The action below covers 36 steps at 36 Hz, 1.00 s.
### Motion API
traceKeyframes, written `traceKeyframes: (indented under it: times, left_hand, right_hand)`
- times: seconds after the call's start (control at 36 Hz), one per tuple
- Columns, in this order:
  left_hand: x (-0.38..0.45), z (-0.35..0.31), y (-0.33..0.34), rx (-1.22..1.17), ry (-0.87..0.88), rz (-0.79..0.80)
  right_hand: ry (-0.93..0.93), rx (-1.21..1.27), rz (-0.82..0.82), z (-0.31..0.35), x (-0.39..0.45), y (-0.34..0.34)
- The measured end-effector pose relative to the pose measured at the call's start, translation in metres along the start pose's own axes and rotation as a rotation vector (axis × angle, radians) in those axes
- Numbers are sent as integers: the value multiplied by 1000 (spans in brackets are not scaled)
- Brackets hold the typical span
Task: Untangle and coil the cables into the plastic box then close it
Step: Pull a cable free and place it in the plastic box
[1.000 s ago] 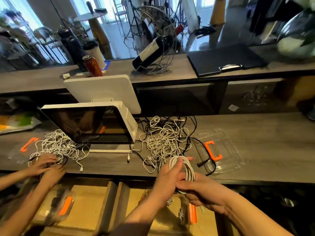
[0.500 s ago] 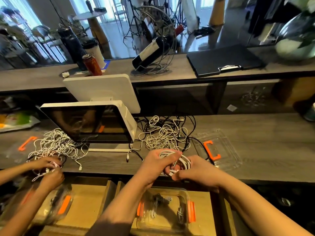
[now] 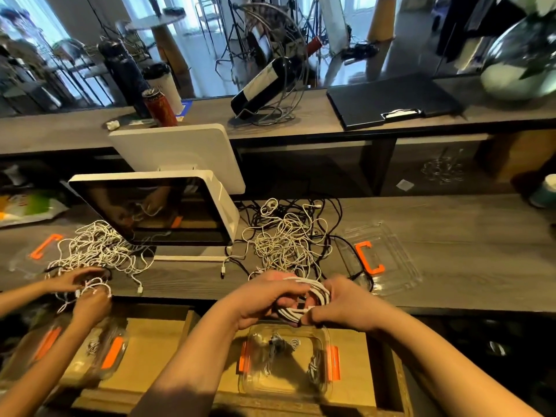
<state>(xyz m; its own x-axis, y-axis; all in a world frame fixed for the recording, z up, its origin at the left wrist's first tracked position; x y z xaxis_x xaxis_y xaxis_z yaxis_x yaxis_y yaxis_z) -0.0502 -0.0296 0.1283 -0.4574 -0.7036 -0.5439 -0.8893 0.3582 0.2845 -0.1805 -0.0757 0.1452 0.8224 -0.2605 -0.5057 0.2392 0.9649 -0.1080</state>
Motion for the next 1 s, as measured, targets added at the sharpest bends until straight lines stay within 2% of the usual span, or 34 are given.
traceKeyframes:
  times: [0.08,0.22,0.36,0.44,0.61,0.72,0.89,1.0]
  left_hand:
    - [4,3,0,122,1,-91]
    - [4,9,7,73,28,-149]
    - [1,15,9,67,52,-216]
    - [-2,16,9,44,61,-254]
    - [-3,23,10,-10,68,-194]
    - [-6,18,16,-41,115,-111]
    - [-3,18,18,-152,175,-106]
    - [-5,18,19,-189,223,-261]
  right_hand:
    - [9,-21,-6,-7,3,0]
    - [-8,-27,-37,-11,-3,-6]
    - [-105,-27,-54,-11,-12,-14]
    - [-193,-13,-146,-12,-16,-24]
    - [-406,116,-265,-10,-28,-32]
    - [-464,108,-355,-10,-33,-26]
    - [-423,73,-463,-26,-23,-4]
    - [-351,-32,-546,-35,-20,11]
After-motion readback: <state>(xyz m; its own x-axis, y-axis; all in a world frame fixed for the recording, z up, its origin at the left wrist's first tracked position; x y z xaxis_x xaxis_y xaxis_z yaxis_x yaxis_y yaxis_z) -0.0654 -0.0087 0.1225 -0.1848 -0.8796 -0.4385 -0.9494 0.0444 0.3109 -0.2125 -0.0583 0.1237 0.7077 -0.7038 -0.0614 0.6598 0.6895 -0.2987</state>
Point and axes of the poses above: each hand's wrist, its own x-axis towards the middle knuckle, its own y-axis out of the palm, z = x × y, the point moved 6 cm from there along x, towards the middle knuckle, and after that the axes turned 15 degrees about z, right-handed, at the moved point
